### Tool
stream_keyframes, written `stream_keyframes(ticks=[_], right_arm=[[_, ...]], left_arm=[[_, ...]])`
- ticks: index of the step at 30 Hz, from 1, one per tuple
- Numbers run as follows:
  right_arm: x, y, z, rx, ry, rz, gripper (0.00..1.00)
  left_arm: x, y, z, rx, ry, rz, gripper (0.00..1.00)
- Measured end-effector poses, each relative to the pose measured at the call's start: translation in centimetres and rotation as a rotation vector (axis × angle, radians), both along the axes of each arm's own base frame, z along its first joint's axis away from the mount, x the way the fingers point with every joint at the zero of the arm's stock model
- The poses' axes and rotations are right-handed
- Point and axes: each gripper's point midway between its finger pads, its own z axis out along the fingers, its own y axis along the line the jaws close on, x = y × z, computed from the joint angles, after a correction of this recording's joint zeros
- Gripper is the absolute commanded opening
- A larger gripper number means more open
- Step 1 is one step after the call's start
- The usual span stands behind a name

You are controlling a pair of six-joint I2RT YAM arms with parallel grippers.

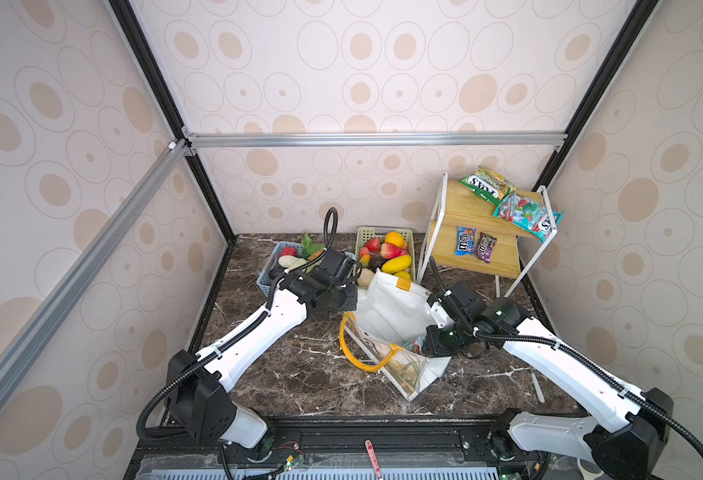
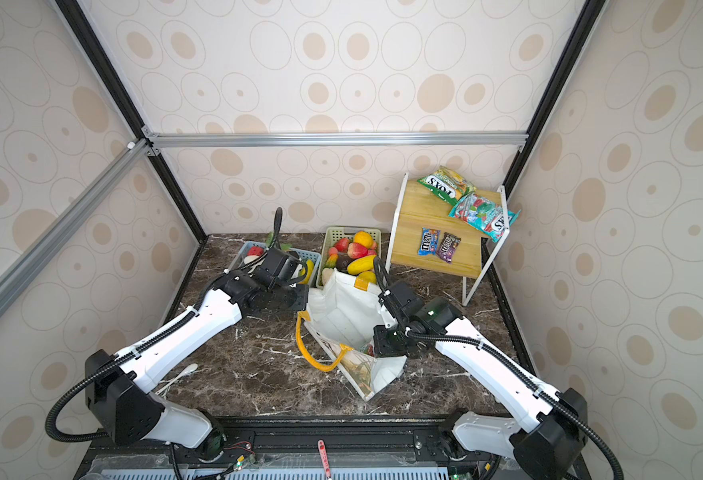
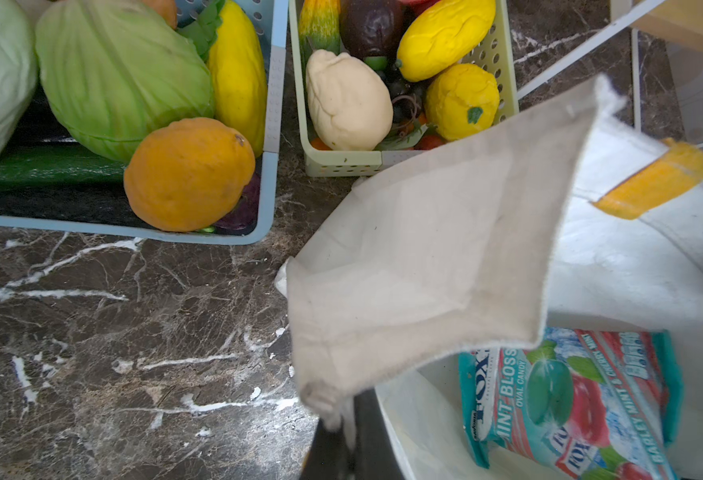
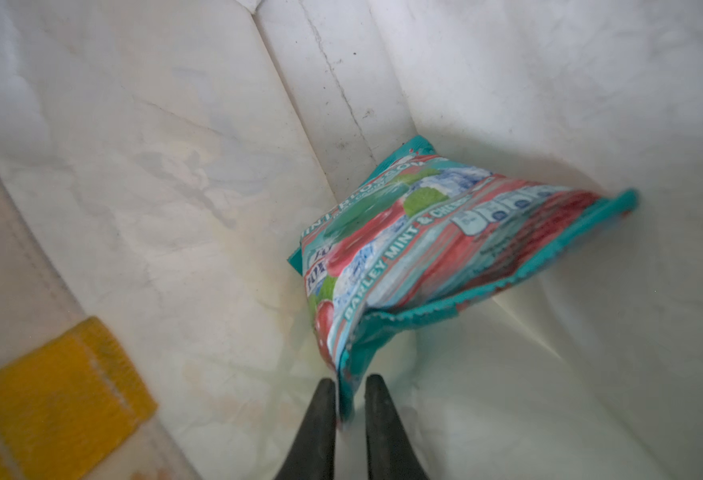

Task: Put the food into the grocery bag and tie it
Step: 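Lower the teal candy bag into the tote and open the right gripper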

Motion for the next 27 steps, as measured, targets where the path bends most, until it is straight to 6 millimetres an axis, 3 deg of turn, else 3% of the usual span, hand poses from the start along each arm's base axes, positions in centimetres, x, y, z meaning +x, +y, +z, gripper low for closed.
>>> stream_keyframes(ticks=[4,16,20,27], right_arm=[[0.2,-0.3,0.8,-0.014,-0.016,-0.002,0.39],[2.4,-1.8,8.5,-0.087,-0.214,0.017,0.51],[3.5,-1.8,8.5,-0.12,-0.236,0.023,0.52],[6.2,0.6,6.8,-0.11,-0.256,0.059,0.5]], left_arm=[[0.1,0.1,0.0,0.004,-0.003,0.004,0.0],[-0.2,0.6,-0.6,0.023,0.001,0.013,0.0],[-0.4,0.8,-0.7,0.024,-0.002,0.014,0.0],[-0.3,0.8,-0.6,0.02,-0.014,0.018,0.0]])
